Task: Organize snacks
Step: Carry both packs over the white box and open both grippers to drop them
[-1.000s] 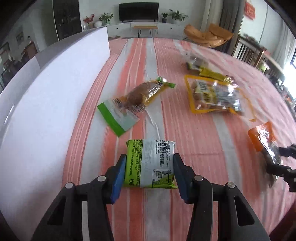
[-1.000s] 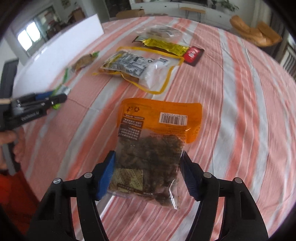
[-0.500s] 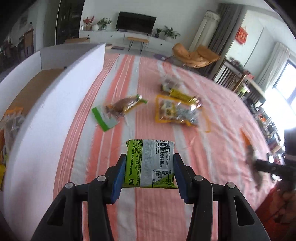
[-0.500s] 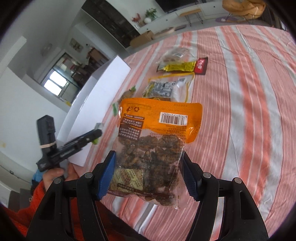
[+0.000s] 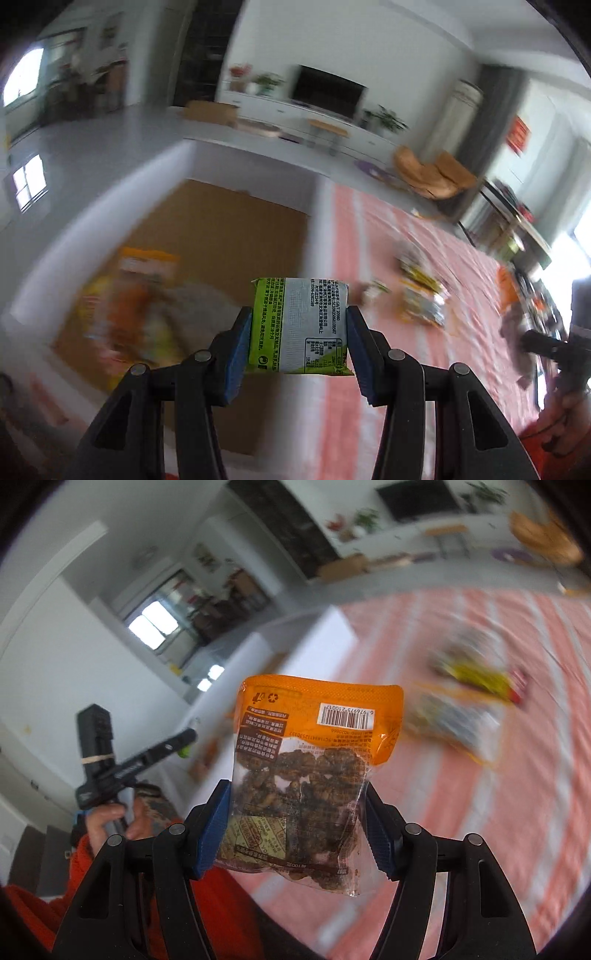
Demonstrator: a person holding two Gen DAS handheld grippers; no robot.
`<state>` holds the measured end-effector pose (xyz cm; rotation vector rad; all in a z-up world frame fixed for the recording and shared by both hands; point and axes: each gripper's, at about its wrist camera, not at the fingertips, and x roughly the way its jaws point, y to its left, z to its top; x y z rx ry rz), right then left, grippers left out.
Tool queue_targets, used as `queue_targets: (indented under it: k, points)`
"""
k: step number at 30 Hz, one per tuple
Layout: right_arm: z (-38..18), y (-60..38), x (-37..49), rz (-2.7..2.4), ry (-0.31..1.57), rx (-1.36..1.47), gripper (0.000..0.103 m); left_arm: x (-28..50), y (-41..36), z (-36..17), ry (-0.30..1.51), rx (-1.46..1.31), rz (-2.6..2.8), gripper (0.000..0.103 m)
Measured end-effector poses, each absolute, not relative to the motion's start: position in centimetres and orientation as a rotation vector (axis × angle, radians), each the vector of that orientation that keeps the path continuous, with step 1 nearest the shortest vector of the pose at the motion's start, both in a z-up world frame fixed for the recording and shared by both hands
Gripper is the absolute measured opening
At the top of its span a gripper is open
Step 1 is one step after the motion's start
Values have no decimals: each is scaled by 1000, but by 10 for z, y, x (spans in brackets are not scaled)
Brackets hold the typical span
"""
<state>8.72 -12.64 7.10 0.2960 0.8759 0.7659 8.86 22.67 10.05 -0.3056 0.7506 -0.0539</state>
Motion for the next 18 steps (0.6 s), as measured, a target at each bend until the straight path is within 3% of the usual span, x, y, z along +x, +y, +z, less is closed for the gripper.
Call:
queue_targets:
  k: [6,7,8,10,14,18]
  points:
    - [105,-1,118,880,827,197,70,89,288,83,769,-313,76,49]
    - [104,19,123,895,829,190,72,90,292,77,777,-301,106,54]
    - [102,37,128,909,832,186,74,92,297,73,783,-290,141,61]
    - [90,84,138,951,873,144,83,89,308,63,782,-265,251,102]
    - [68,110,138,897,908,44,83,70,326,55,736,-279,363,103]
    - [44,55,135,767,824,-9,84,51,325,52,717,-334,334,103]
